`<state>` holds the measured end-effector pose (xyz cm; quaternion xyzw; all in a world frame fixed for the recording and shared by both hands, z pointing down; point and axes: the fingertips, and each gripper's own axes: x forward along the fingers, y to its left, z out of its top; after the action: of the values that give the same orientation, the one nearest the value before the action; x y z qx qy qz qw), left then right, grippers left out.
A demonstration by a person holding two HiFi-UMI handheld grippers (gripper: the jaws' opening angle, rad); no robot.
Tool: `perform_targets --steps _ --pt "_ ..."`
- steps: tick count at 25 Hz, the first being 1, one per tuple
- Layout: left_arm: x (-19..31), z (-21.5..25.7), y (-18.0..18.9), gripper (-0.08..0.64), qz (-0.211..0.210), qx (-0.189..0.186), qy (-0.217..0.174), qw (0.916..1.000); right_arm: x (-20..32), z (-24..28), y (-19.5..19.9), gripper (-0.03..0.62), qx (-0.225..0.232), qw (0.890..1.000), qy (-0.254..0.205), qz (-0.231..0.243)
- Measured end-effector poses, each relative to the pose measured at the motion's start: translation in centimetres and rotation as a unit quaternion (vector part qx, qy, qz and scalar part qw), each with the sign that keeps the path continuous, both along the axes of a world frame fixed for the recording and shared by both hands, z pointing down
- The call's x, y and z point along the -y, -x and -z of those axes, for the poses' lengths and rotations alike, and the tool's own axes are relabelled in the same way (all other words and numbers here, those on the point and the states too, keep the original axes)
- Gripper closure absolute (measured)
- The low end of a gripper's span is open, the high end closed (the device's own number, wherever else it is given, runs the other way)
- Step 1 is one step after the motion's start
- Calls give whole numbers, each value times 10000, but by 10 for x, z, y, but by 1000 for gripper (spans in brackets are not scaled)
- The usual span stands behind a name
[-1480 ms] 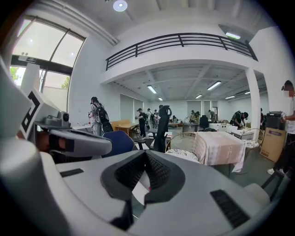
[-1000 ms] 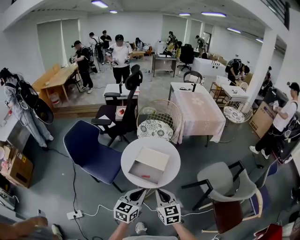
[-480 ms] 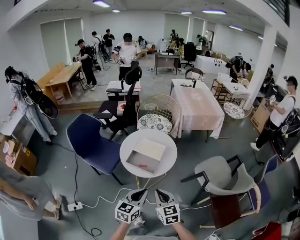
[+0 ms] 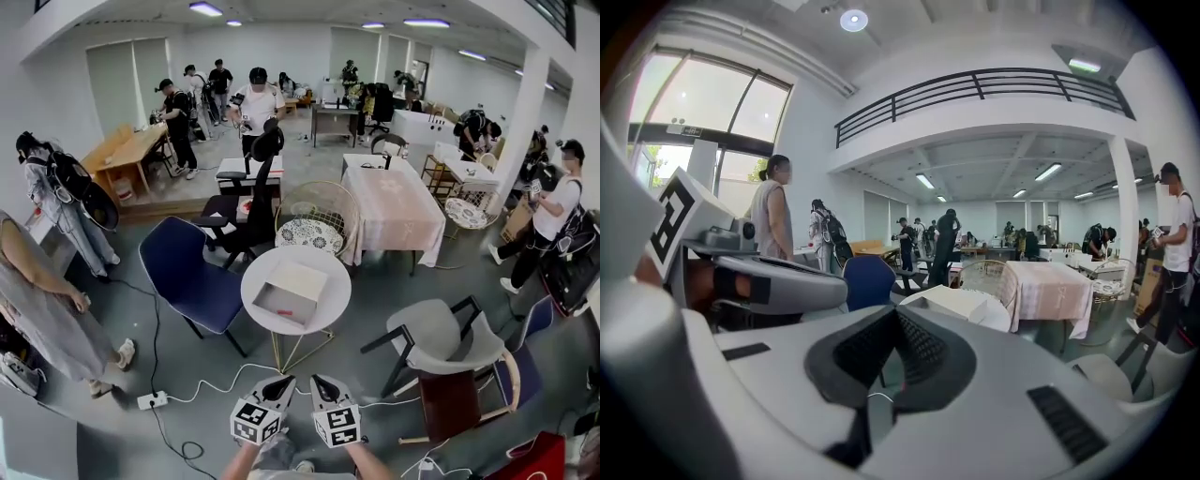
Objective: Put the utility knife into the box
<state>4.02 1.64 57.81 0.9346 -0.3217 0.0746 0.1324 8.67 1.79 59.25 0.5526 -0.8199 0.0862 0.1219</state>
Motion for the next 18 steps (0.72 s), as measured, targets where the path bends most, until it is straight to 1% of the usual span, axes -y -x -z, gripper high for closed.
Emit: perform_targets --steps 8,13,18 --pt "-53 -4 9 548 -8 32 -62 10000 -48 -4 12 577 -60 10000 -57 6" --pt "-69 3 16 548 17 14 -155 9999 -63 11 21 577 -54 9996 -266 58" --pt "-77 10 18 548 25 -28 -268 9996 -70 13 28 577 -90 9995 -301 101"
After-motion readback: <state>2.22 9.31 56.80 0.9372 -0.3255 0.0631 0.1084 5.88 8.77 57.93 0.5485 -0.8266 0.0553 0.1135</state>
